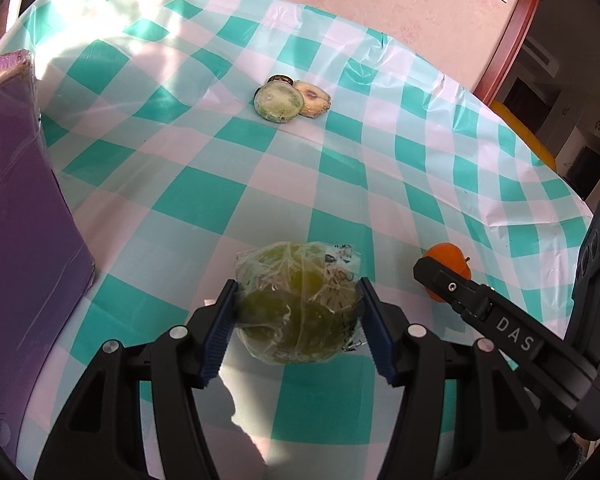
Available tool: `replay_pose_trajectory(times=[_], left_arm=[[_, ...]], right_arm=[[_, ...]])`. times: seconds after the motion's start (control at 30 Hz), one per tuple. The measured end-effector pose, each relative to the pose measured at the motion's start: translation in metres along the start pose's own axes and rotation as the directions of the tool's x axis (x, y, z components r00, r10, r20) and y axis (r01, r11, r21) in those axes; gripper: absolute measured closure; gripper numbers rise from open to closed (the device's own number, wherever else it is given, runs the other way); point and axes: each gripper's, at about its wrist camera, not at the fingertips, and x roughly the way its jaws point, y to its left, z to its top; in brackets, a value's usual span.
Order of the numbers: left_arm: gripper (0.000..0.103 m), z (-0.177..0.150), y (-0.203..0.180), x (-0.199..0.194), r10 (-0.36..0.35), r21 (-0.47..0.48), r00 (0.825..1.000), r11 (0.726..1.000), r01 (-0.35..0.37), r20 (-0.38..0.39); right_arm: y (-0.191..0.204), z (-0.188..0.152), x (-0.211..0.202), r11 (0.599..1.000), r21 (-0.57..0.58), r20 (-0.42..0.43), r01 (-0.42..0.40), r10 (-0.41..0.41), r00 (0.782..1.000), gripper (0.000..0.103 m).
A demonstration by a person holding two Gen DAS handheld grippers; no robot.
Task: Organize fruits
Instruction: 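Carry the wrapped green fruit with the left gripper while the right gripper carries the orange to the box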
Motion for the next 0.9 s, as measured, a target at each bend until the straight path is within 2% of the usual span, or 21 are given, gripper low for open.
replay_pose_trajectory(times=[0.3,0.4,0.5,0.63,0.77,0.9], left_arm=[[0.044,-0.013,0.005,-0.023,0.004,0.002,0.999,1.0,-0.004,0.049],[0.044,-0.019,0.002,-0.032,0.019,0.027,0.996,0.999,-0.021,0.085],[0.044,-0.024,-0.001,-0.044,0.032,0.038,0.991,0.999,-0.037,0.134],[0.044,-0.029,0.006,-0.058,0.05,0.008,0.982,0.999,-0.052,0.181],[0.044,-0.033,0.016,-0.074,0.043,-0.033,0.979,0.999,-0.037,0.199],[0.044,-0.036,0.019,-0.104,0.048,-0.017,0.966,0.999,-0.045,0.256]], right_arm=[[0.006,-0.015,-0.014,1.0,-0.01,0.01,-0.013,0.013,1.0,0.06],[0.005,-0.019,-0.023,1.0,-0.003,0.044,-0.016,0.016,0.999,0.06],[0.003,-0.02,-0.036,0.999,0.005,0.11,-0.04,0.039,0.993,0.06],[0.003,-0.02,-0.045,0.999,0.011,0.16,-0.048,0.045,0.986,0.06],[0.01,-0.023,-0.05,0.998,-0.01,0.17,-0.054,0.055,0.984,0.06],[0.025,-0.031,-0.056,0.995,-0.053,0.169,-0.08,0.088,0.982,0.06]])
